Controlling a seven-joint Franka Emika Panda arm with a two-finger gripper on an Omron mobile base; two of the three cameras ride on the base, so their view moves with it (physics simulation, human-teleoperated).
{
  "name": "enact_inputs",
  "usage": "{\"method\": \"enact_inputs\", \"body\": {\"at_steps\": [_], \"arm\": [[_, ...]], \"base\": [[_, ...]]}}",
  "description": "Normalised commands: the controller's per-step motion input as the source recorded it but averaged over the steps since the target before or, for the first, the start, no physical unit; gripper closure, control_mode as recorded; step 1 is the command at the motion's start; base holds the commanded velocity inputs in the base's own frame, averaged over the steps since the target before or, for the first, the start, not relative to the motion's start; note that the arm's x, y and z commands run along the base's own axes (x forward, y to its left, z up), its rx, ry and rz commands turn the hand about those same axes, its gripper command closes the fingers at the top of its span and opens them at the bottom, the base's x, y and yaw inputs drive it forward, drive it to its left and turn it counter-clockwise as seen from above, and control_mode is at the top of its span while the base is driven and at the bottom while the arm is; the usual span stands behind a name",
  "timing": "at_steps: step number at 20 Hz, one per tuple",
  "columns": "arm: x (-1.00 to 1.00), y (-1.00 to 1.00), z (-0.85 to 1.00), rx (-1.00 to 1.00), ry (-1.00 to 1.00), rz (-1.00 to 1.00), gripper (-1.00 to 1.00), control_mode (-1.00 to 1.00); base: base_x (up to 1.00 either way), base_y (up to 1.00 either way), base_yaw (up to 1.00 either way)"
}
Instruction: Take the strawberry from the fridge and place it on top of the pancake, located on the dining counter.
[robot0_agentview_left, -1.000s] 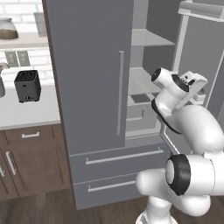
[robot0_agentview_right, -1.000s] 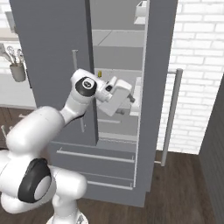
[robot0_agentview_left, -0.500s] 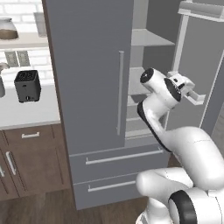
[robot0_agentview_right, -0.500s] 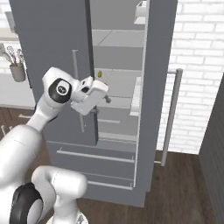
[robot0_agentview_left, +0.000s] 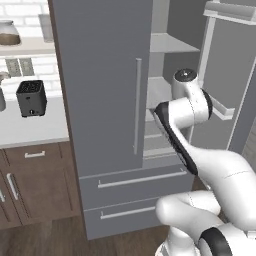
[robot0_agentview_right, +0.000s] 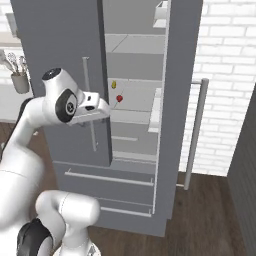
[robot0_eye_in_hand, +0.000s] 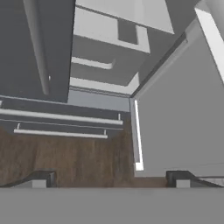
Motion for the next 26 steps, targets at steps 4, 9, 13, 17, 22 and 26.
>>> {"method": "enact_inputs", "body": {"at_steps": [4, 9, 13, 17, 22, 26], "arm": [[-0.12, 0.04, 0.06, 0.21, -0.26, 0.08, -1.0, -1.0], [0.0, 0.78, 0.22, 0.0, -0.44, 0.04, -1.0, -1.0], [0.0, 0.81, 0.72, 0.02, -0.08, 0.1, -1.0, -1.0], [0.23, 0.82, 0.8, 0.04, 0.0, 0.04, -1.0, -1.0], [0.54, 0.06, 0.23, 0.13, 0.03, 0.01, -1.0, -1.0], [0.97, -0.05, -0.16, 0.03, 0.02, -0.04, -1.0, -1.0]], "base": [[0.0, 0.0, 0.0], [0.0, 0.0, 0.0], [0.0, 0.0, 0.0], [0.0, 0.0, 0.0], [0.0, 0.0, 0.0], [0.0, 0.0, 0.0]]}}
